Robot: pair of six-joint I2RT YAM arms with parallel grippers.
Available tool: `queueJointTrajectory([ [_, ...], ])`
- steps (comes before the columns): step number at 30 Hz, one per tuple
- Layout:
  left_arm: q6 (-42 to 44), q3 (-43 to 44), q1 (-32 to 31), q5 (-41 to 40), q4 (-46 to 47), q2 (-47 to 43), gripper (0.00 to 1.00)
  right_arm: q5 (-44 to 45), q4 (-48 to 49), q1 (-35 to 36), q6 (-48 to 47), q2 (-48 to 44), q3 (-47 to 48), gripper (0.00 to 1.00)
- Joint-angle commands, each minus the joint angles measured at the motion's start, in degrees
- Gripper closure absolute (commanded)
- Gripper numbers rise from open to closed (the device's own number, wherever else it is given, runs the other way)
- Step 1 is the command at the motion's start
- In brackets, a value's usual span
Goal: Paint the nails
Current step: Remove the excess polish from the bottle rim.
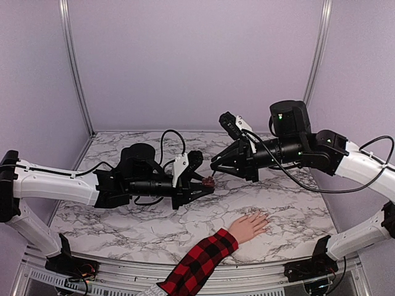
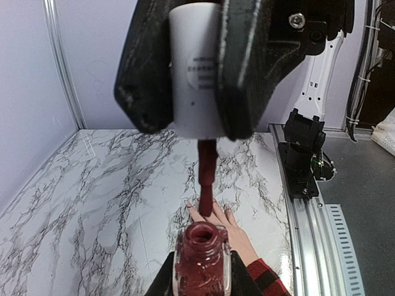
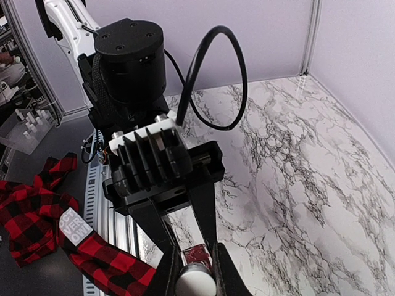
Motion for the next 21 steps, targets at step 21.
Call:
queueJointTrajectory([
  [21,0.21,0.92,-0.53,0.98,2.73,-0.19,1.0,-1.23,2.55,0.09,0.57,1.24,-0.8,1.0],
])
